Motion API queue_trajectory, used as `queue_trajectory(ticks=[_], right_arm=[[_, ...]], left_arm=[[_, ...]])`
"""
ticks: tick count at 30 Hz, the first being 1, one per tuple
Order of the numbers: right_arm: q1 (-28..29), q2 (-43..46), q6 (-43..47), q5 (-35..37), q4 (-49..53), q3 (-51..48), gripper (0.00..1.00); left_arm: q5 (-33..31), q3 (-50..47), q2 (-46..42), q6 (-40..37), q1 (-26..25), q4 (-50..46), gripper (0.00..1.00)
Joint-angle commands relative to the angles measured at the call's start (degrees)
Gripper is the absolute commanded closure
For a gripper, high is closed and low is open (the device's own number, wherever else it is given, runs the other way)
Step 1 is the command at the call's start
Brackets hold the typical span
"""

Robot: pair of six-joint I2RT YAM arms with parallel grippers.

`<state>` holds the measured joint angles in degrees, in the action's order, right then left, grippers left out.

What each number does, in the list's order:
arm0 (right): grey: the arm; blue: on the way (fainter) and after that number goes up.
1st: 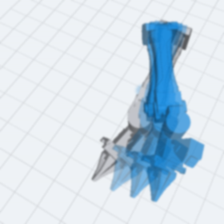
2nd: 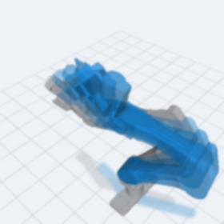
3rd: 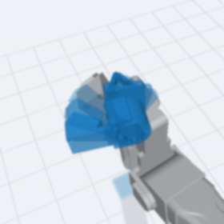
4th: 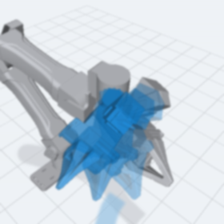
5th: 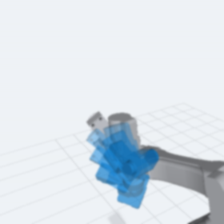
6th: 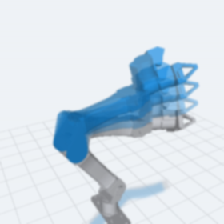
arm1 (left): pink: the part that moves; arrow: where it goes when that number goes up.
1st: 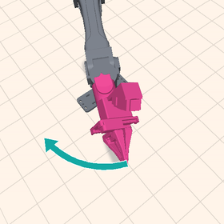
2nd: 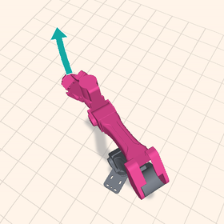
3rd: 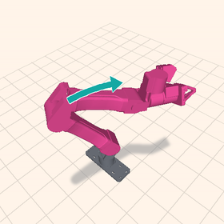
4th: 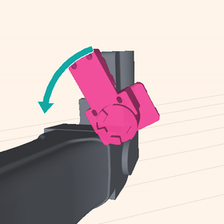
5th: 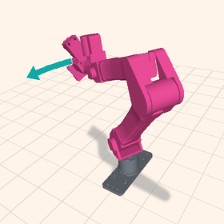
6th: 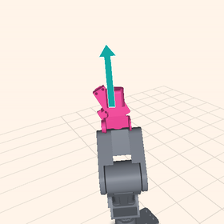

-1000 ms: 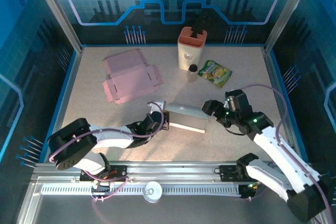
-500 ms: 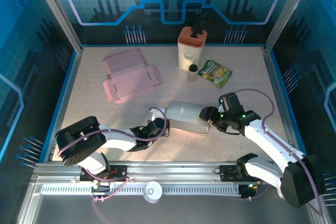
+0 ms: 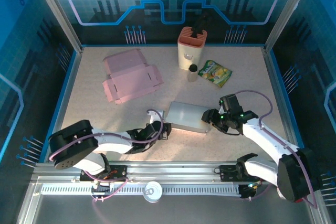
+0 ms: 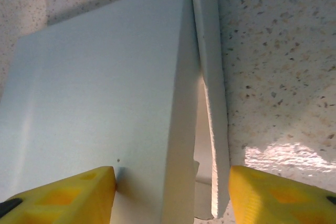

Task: Fold the paper box

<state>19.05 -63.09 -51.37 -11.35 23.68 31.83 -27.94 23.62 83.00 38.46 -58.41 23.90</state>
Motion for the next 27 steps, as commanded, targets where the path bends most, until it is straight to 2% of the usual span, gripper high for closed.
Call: queue_trajectory(ticks=[1, 9, 14, 17, 20, 23, 27], right_arm=[[-1.0, -0.6, 1.7, 0.5, -0.4, -1.0, 0.43], [-1.3, -1.7, 2.3, 0.6, -1.1, -0.8, 0.44], [-1.3, -1.4, 3.6, 1.5, 0.0, -0.5, 0.43], [-1.8, -1.5, 4.7, 1.5, 0.0, -0.5, 0.42], [-2.5, -2.3, 6.3, 0.4, -0.2, 0.0, 0.40], [-3.1, -3.1, 7.6, -0.2, -0.2, 0.4, 0.38], [-4.0, -4.3, 8.8, -1.1, -0.7, 0.6, 0.38]], left_arm=[[2.2, -1.6, -4.0, 1.4, -1.3, -6.0, 0.62], [8.0, -4.7, -13.2, 4.1, -2.1, -11.1, 0.58], [6.7, -1.7, -27.0, 6.2, -1.9, -25.4, 0.39], [8.7, 1.5, -31.4, 5.5, 1.2, -29.9, 0.30], [17.8, 5.2, -29.6, 3.9, 8.8, -30.8, 0.29], [26.5, 9.9, -22.5, 1.1, 15.8, -30.7, 0.29], [32.8, 15.7, -12.2, -2.5, 20.2, -27.5, 0.33]])
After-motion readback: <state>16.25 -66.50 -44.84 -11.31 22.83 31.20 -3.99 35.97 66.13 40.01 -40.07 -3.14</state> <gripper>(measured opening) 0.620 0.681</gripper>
